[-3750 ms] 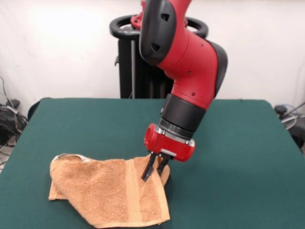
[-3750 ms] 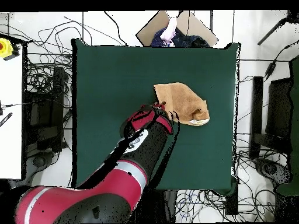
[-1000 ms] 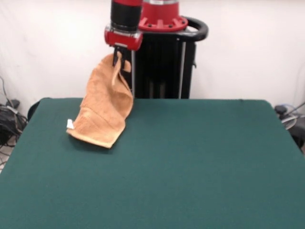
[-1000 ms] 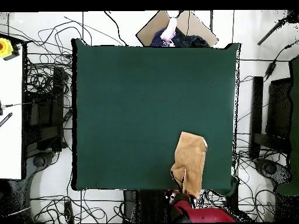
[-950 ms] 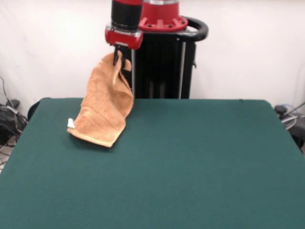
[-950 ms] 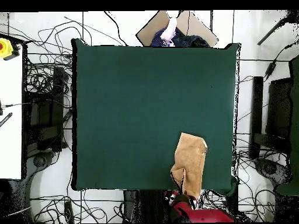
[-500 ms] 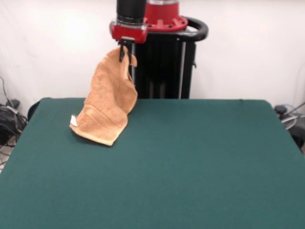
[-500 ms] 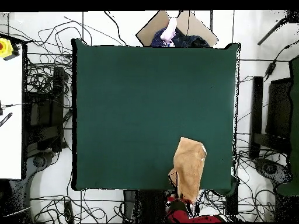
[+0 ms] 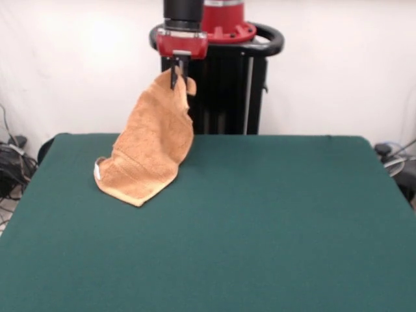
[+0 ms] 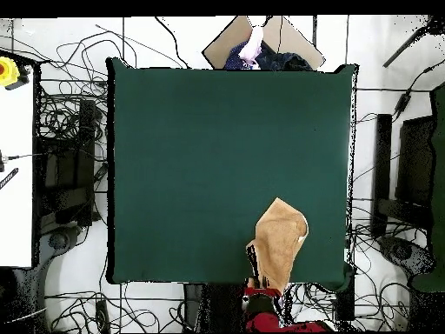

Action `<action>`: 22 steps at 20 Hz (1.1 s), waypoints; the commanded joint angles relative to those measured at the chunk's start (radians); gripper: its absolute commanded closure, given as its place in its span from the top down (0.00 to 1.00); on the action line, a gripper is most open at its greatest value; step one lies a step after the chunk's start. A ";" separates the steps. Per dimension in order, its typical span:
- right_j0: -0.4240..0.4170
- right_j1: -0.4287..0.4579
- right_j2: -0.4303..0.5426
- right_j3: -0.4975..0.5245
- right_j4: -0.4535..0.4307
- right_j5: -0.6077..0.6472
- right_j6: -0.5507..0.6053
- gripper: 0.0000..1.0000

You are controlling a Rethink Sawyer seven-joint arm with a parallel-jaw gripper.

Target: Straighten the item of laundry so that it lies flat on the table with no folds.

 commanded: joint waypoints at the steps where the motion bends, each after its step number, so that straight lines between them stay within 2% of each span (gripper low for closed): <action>1: 0.023 0.026 0.074 -0.004 -0.001 -0.057 0.097 0.00; 6: 0.005 0.114 0.010 -0.002 0.110 -0.134 0.185 0.00; 12: -0.035 0.193 -0.075 0.030 0.305 -0.228 0.293 0.00; 15: -0.091 0.261 -0.064 0.078 0.393 -0.324 0.357 0.00; 22: -0.247 0.329 0.000 0.124 0.471 -0.431 0.392 0.00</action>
